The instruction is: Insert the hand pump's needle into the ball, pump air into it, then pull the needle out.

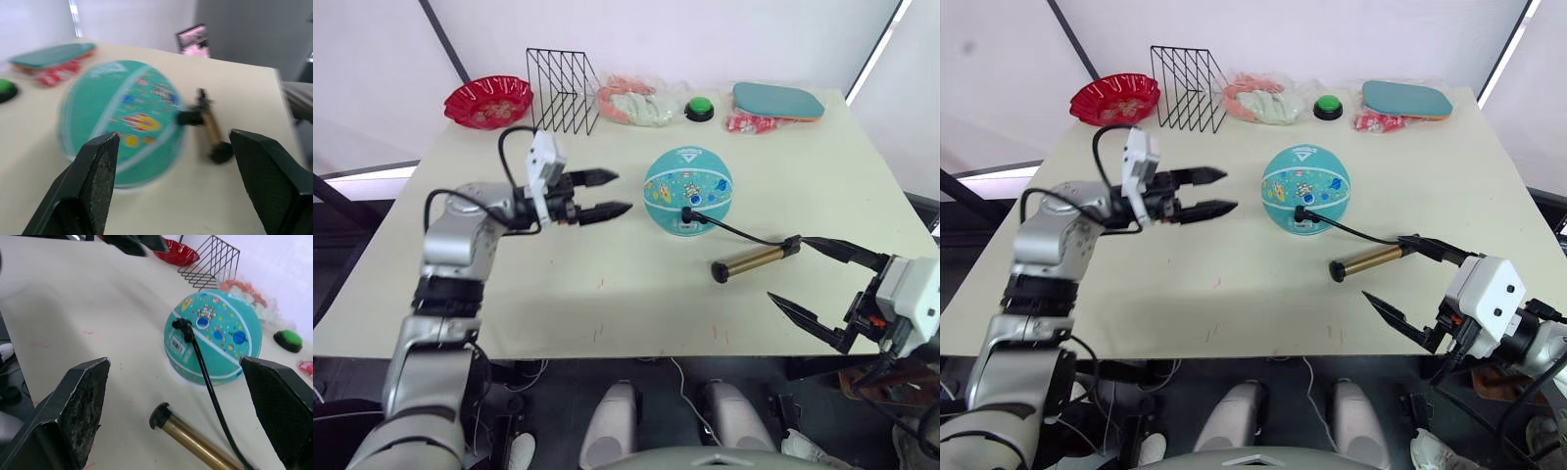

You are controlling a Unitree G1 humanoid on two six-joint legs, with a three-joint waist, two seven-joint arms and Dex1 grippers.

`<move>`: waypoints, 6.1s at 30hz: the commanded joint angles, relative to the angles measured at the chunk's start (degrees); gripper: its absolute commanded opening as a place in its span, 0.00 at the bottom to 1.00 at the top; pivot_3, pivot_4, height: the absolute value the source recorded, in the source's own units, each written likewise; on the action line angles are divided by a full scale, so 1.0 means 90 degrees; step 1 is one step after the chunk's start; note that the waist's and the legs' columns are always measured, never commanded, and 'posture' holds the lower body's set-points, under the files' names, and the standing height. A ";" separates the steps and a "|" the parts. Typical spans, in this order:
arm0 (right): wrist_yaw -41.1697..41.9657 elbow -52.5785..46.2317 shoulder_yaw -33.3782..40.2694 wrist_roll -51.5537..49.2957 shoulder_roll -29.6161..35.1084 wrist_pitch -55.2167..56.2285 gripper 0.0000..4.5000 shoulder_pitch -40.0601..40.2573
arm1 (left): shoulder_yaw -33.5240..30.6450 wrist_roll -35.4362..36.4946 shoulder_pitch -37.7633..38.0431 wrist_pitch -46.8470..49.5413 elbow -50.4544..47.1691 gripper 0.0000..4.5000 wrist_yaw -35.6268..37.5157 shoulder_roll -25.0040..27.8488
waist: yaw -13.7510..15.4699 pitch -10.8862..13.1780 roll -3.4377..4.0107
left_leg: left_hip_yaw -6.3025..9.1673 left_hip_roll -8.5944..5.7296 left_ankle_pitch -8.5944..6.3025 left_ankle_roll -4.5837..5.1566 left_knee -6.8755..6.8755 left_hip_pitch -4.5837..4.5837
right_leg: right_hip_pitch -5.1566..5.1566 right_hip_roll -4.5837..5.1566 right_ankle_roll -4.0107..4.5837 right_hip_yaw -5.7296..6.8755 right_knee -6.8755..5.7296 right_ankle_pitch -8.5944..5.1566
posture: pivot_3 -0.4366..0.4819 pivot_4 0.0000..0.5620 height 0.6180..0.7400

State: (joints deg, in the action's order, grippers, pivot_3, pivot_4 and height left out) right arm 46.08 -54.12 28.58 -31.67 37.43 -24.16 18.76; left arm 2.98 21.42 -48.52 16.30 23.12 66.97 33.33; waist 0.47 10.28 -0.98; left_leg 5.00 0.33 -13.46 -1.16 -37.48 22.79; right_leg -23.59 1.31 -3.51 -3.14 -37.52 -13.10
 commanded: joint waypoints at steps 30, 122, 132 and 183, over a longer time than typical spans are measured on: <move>-0.1649 0.2681 -0.4648 0.2764 -0.0355 -0.0295 0.99 -0.4156 | 0.0393 -0.1843 -0.1363 -0.2323 0.3230 0.84 -0.0550 -0.1549 | -0.0132 -0.0003 -0.0014 | -0.0002 -0.0003 0.0001 0.0001 -0.0003 -0.0006 | -0.0003 -0.0002 -0.0012 -0.0009 -0.0018 0.0010 | 0.48 0.27 1.00; -0.0654 0.3438 -0.4405 0.3179 -0.1693 -0.1223 0.07 -0.6547 | 0.0920 -0.2841 -0.1065 -0.2785 0.4377 0.84 -0.1570 -0.1671 | -0.0272 -0.0002 -0.0013 | 0.0015 -0.0017 0.0002 0.0001 0.0003 -0.0005 | -0.0009 0.0012 0.0015 0.0004 -0.0038 0.0024 | 0.48 0.27 1.00; -0.0787 0.2749 -0.4068 0.2775 -0.1766 -0.2191 0.07 -0.6741 | 0.1144 -0.2943 -0.1039 -0.3044 0.4575 0.84 -0.1640 -0.1722 | -0.0235 -0.0002 -0.0012 | 0.0016 -0.0021 0.0002 0.0001 0.0004 0.0000 | -0.0010 0.0017 0.0015 0.0006 -0.0035 0.0024 | 0.48 0.27 1.00; -0.1385 0.2125 -0.3559 0.1268 -0.1253 -0.3577 0.07 -0.7446 | 0.1696 -0.3324 -0.0907 -0.3189 0.4680 0.84 -0.1823 -0.1598 | -0.0157 -0.0004 -0.0012 | 0.0020 -0.0022 0.0002 0.0001 0.0011 0.0009 | -0.0014 0.0020 0.0015 0.0011 -0.0026 0.0024 | 0.48 0.27 1.00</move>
State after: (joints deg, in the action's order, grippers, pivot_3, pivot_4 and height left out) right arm 32.07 -20.25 -10.57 -15.66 26.55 -60.31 -40.74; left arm 12.83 0.59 -62.40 -16.53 56.66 53.30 15.88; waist -0.94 10.25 -1.09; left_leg 5.17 0.13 -13.45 -1.15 -37.39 22.87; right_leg -23.72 1.49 -3.38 -3.04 -37.75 -12.88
